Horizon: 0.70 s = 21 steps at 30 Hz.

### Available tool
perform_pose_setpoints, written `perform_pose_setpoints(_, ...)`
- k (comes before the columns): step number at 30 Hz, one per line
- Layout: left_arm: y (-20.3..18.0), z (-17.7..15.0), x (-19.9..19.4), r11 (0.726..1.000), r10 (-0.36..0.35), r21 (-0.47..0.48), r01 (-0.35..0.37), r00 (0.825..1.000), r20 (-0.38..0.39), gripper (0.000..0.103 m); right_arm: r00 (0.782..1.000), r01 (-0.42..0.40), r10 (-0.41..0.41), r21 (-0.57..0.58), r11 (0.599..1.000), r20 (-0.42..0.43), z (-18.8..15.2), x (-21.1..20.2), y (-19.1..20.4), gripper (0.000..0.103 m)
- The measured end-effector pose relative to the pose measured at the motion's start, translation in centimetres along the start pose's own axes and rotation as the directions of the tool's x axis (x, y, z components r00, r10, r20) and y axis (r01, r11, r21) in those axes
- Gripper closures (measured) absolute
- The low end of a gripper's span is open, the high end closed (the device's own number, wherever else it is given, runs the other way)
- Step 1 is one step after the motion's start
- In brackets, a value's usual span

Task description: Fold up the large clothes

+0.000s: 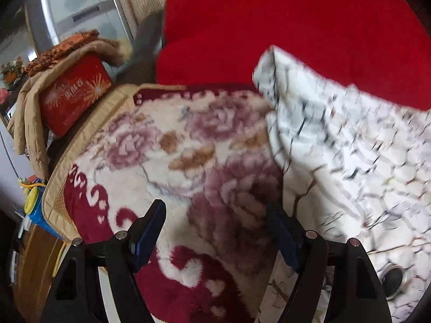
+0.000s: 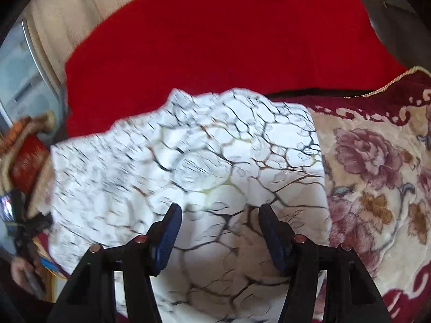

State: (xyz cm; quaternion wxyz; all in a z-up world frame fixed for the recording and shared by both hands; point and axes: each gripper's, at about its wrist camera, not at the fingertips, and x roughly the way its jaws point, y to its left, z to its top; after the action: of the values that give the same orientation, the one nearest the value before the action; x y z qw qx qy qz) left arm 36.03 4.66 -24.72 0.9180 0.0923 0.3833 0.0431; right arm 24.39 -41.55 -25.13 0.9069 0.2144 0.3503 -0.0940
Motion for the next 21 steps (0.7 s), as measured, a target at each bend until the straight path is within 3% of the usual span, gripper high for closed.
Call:
perform_pose_setpoints(3,-0.2,0.2,-0.7,1.000,0.008,0.018,-0.009,0.998,0.058,0.026,0.999,-0.015,0.014,0.009,1.000,0.044,0.1,-1.1,0.4,0.040)
perform_pose_setpoints(5,-0.3,0.4,-0.2,1.000,0.011,0.020,-0.012,0.999,0.043,0.026,0.999,0.000,-0.002,0.026,1.000,0.047,0.3,-0.4,0.3,0.040)
perform_pose_setpoints(10,-0.4,1.1,2.7,1.000,0.006,-0.018,-0.007,0.999,-0.045,0.026,0.995,0.011,0.000,0.108,0.994,-0.100,1.2,3.3,-0.8,0.039)
perform_pose_setpoints(14,-0.3,3.4,2.4,0.997,0.044,-0.066,-0.041,0.998,0.037,0.026,0.995,-0.065,0.076,0.179,0.982,-0.058,4.1,2.8,-0.9,0.039)
perform_pose_setpoints(18,-1.0,6.1,2.6,0.992,-0.026,-0.123,0.035,0.997,0.073,0.026,0.993,-0.097,0.107,0.187,0.978,-0.043,7.0,4.2,-0.2,0.039)
perform_pose_setpoints(21,-2.4,7.2,3.4,0.994,-0.020,-0.103,0.027,0.997,0.069,0.026,0.990,-0.115,0.128,0.200,0.973,-0.052,8.3,6.2,0.3,0.039)
